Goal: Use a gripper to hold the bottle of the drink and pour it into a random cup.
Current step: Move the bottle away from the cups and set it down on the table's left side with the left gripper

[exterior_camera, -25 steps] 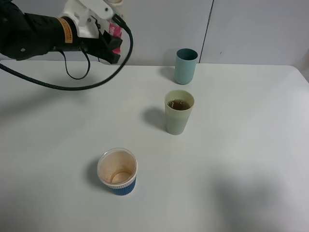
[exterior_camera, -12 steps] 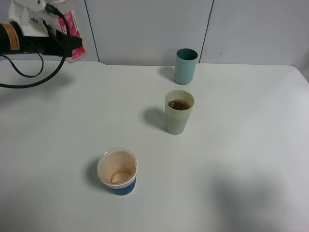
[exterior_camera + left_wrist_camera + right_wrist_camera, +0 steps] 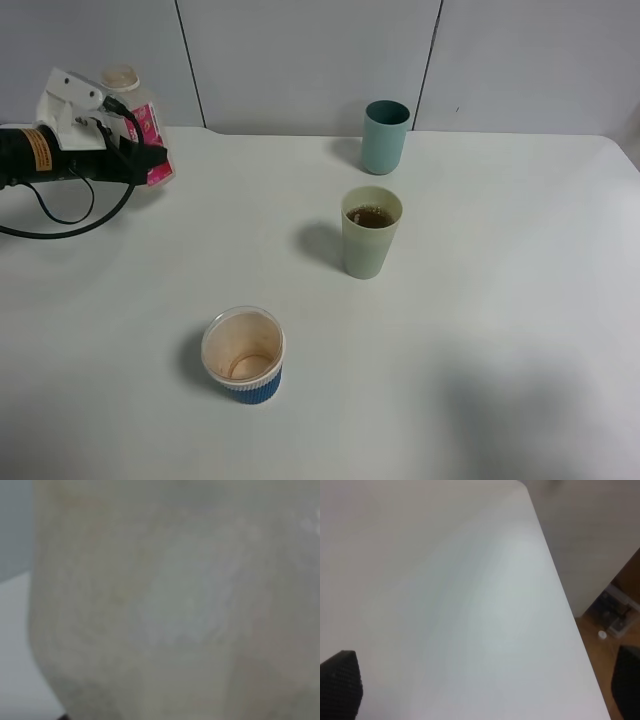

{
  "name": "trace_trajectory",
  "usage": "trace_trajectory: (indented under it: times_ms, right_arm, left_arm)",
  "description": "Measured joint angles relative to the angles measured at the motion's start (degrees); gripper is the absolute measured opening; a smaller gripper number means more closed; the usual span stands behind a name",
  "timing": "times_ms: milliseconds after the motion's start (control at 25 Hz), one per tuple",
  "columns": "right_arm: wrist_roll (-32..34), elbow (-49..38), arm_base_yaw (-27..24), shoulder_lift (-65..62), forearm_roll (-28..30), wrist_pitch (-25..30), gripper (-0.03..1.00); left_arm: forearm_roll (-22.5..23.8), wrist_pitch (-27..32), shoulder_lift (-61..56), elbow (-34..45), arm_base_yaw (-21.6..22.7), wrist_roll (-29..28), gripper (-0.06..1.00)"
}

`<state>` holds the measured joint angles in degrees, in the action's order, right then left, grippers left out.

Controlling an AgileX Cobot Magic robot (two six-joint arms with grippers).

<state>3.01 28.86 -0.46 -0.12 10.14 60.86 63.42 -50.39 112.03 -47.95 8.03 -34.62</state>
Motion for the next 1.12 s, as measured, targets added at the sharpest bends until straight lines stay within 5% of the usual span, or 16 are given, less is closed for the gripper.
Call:
trace_trajectory:
  times_ms: [240,720,1120]
  right_arm:
    - [0.0,0.0,0.0,0.0,0.0,0.0,0.99]
    - [0.0,0.0,0.0,0.0,0.0,0.0,0.99]
    - [0.0,0.0,0.0,0.0,0.0,0.0,0.99]
  left_arm:
    - [0.2,-3.9,4.4,0.0,0.0,3.6,0.32]
    - [10.0,-10.9,8.3,-0.1,0.0,7.1,0.32]
    - [10.2,-15.7,10.2,-0.1,0.0,9.5,0.32]
